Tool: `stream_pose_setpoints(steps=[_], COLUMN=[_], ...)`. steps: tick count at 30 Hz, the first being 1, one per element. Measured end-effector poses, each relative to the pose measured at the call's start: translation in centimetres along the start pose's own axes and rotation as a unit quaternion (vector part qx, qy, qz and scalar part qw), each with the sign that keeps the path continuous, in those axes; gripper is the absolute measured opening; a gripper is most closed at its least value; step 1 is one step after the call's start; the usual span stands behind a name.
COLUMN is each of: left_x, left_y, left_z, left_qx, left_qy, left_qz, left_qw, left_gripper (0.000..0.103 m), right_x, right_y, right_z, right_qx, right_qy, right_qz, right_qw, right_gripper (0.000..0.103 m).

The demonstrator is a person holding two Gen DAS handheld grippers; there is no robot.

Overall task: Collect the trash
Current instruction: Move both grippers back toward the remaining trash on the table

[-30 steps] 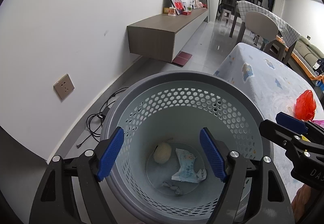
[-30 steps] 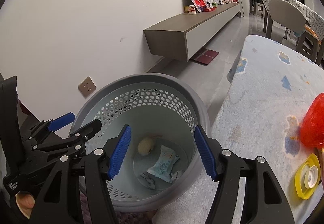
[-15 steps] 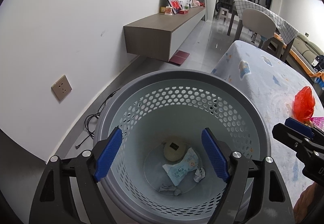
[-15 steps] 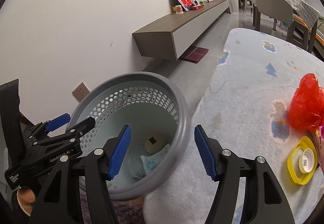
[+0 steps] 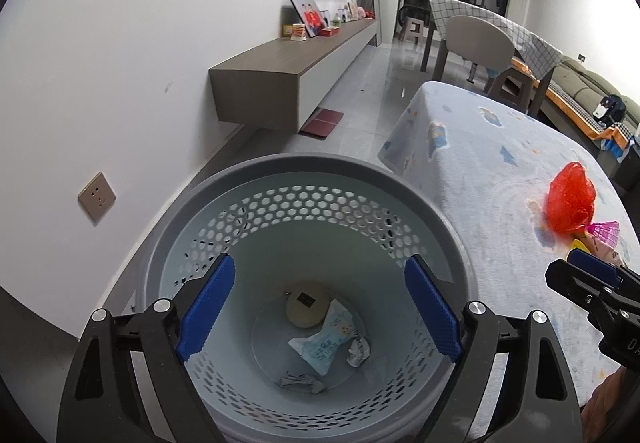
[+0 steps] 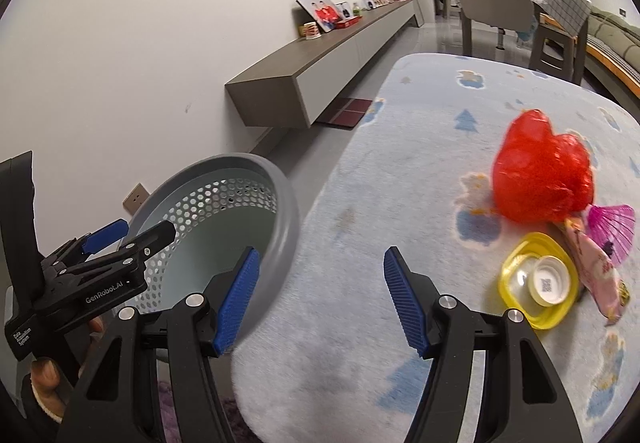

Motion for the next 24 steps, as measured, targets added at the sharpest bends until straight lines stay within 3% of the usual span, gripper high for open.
stream_pose_setpoints(steps=[24], left_x=[-0.8], left_y=[-12.4], left_z=[-1.5], left_qx=[0.047], left_qy=[-0.020], left_qz=[0.086], left_qw=[0.9949], left_gripper=[0.087], right_x=[3.8], right_y=[-11.7], right_z=[-8.5], right_qx=[0.079], right_qy=[-0.046], right_qz=[0.093], right_qw=[0.991], right_gripper=[0.062])
Point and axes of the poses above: each gripper's, at about its wrist camera, not at the fingertips, and z roughly the way its jaws point, y to its left, x to its underside, the point moved 9 cm from there along z, roughly the way its jaws point, and after that the axes turned 9 degrees about y, right-handed, at the moved point
